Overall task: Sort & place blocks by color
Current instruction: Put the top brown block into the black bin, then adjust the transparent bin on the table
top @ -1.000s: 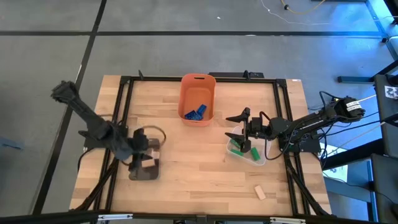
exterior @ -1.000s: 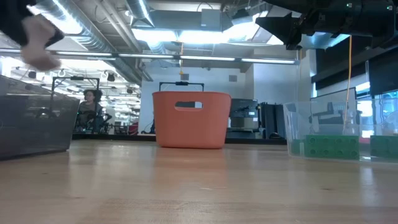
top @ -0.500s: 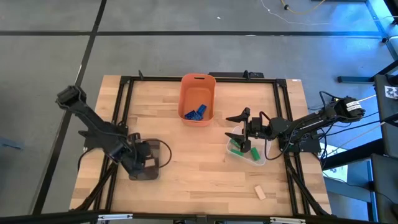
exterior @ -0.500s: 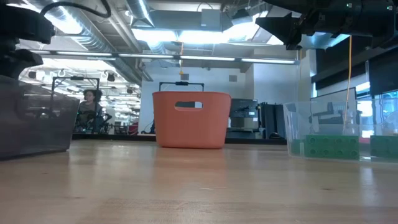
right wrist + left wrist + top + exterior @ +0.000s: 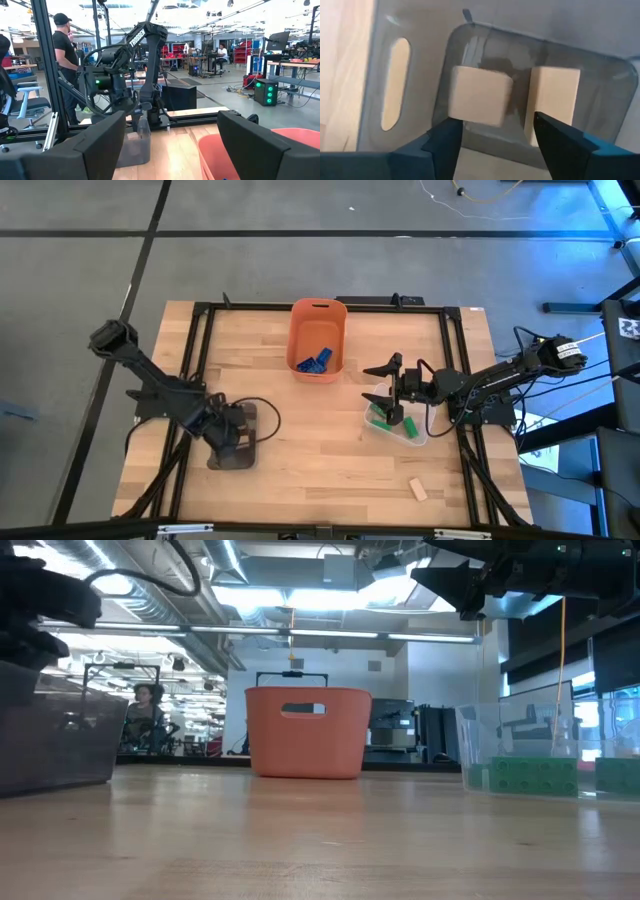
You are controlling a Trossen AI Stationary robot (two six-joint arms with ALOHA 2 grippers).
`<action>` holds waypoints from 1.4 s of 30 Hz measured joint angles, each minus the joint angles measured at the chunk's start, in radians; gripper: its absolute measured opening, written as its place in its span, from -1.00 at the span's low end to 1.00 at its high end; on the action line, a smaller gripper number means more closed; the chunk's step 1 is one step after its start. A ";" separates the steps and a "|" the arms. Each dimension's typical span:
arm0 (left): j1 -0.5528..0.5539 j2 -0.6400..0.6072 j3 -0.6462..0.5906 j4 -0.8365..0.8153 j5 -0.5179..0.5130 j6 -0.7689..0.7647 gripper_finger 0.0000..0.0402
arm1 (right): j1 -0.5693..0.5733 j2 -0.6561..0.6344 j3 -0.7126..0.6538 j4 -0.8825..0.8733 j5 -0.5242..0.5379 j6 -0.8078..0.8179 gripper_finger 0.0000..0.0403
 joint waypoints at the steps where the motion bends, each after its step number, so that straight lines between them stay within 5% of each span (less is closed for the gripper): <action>1: 0.011 0.000 0.001 -0.001 0.022 0.018 0.18 | 0.000 0.000 0.000 0.000 0.000 0.000 0.57; 8: 0.062 -0.019 0.146 -0.033 0.044 0.263 0.19 | -0.001 0.000 0.000 0.001 0.000 -0.007 0.57; 16: 0.108 -0.188 0.290 0.073 -0.335 0.678 0.19 | -0.001 0.000 0.000 0.002 0.000 -0.021 0.57; 19: 0.168 -0.301 0.212 0.273 -0.379 0.847 0.19 | -0.001 0.000 0.001 0.002 0.000 -0.018 0.57; 23: 0.312 -0.447 0.004 0.634 -0.243 1.010 0.19 | -0.001 0.000 0.001 0.002 0.000 -0.003 0.57; 27: 0.455 -0.540 -0.218 0.966 -0.054 1.031 0.19 | -0.001 0.000 0.001 0.002 0.000 -0.003 0.57; 31: 0.519 -0.557 -0.392 1.252 0.004 0.978 0.19 | -0.001 0.000 0.001 0.000 0.000 -0.003 0.57; 42: 0.523 -0.555 -0.499 1.477 -0.009 0.981 0.19 | -0.001 0.000 0.001 -0.027 0.000 -0.018 0.57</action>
